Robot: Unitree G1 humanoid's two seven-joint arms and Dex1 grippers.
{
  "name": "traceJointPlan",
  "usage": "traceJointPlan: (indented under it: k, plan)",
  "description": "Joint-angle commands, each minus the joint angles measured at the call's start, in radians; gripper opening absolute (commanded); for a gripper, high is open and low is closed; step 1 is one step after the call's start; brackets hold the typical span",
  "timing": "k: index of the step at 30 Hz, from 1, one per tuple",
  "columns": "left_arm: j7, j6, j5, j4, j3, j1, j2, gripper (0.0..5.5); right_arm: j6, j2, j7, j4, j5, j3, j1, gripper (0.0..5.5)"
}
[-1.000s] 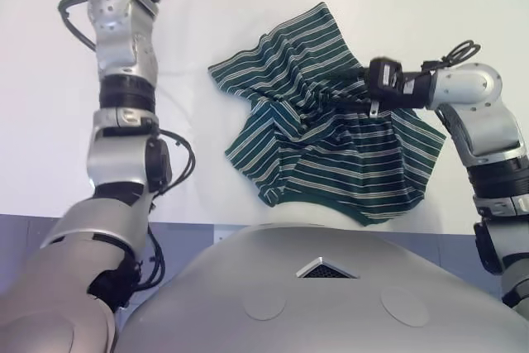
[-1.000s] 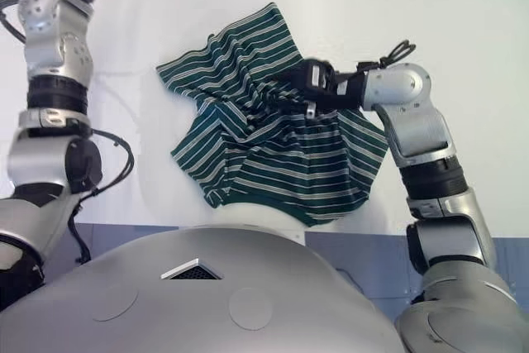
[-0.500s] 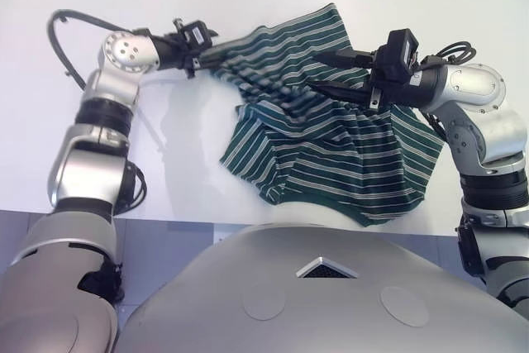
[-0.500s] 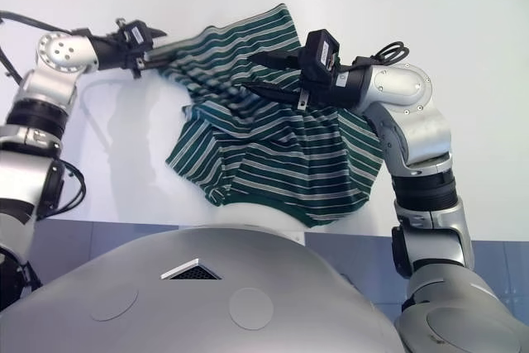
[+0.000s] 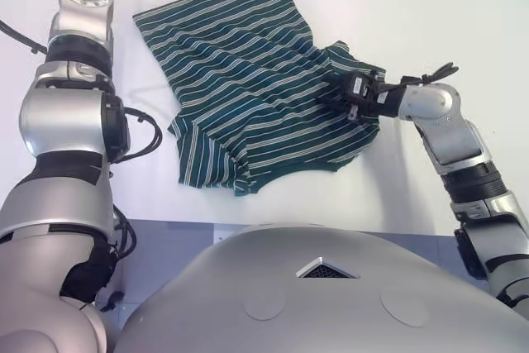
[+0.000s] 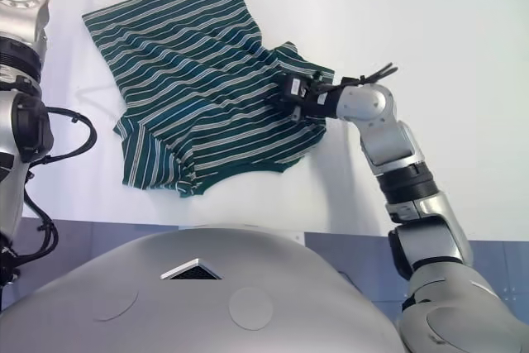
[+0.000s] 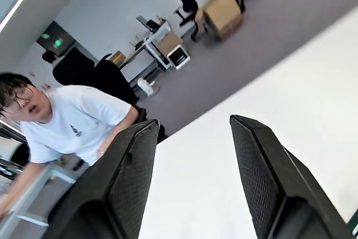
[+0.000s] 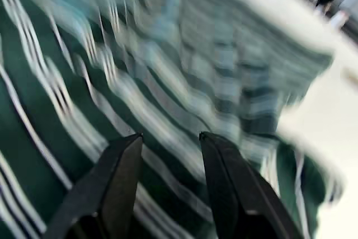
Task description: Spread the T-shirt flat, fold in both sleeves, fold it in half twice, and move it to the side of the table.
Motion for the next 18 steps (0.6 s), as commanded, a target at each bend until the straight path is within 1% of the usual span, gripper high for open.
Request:
traceJointPlan:
  k: [1,2,3,5,8,10,12,14,16,17,18]
  plan:
    - [-0.109,-0.029,-0.085,-0.055,0.080,-0.023,0.009,2.33,-0.018,-0.177,0.196,-0.079,0.020,0.015,0.086,1.91]
    - [-0.130,-0.036,-0.088,-0.073,0.083,-0.016,0.010,2.33,-0.017,-0.199,0.243,-0.132,0.074,0.003,0.104,1.91]
    - [-0.164,-0.048,-0.097,-0.108,0.083,-0.002,0.009,2.33,0.012,-0.217,0.287,-0.209,0.171,-0.036,0.120,1.91]
    - [-0.208,-0.065,-0.114,-0.172,0.092,0.022,0.008,2.33,0.063,-0.225,0.316,-0.275,0.307,-0.127,0.103,1.91]
    - [-0.239,-0.059,-0.161,-0.286,0.122,0.073,0.009,2.33,0.094,-0.153,0.228,-0.188,0.362,-0.239,-0.045,1.91]
    - [-0.319,-0.039,-0.215,-0.390,0.131,0.134,-0.002,2.33,0.102,-0.046,0.126,-0.104,0.348,-0.252,-0.157,1.91]
    - [-0.421,-0.003,-0.283,-0.512,0.126,0.201,-0.022,2.33,0.053,0.068,0.043,0.020,0.247,-0.177,-0.223,1.91]
    - [-0.455,0.030,-0.306,-0.573,0.120,0.229,-0.036,2.33,-0.035,0.164,-0.052,0.223,0.074,-0.053,-0.275,1.91]
    - [-0.459,0.061,-0.313,-0.609,0.117,0.245,-0.053,2.33,-0.113,0.216,-0.173,0.429,-0.090,0.033,-0.334,1.91]
    - [-0.459,0.072,-0.314,-0.623,0.116,0.251,-0.058,2.33,-0.145,0.227,-0.206,0.495,-0.136,0.052,-0.354,1.91]
    - [-0.460,0.078,-0.314,-0.637,0.110,0.271,-0.070,2.33,-0.190,0.227,-0.257,0.604,-0.219,0.103,-0.381,1.91]
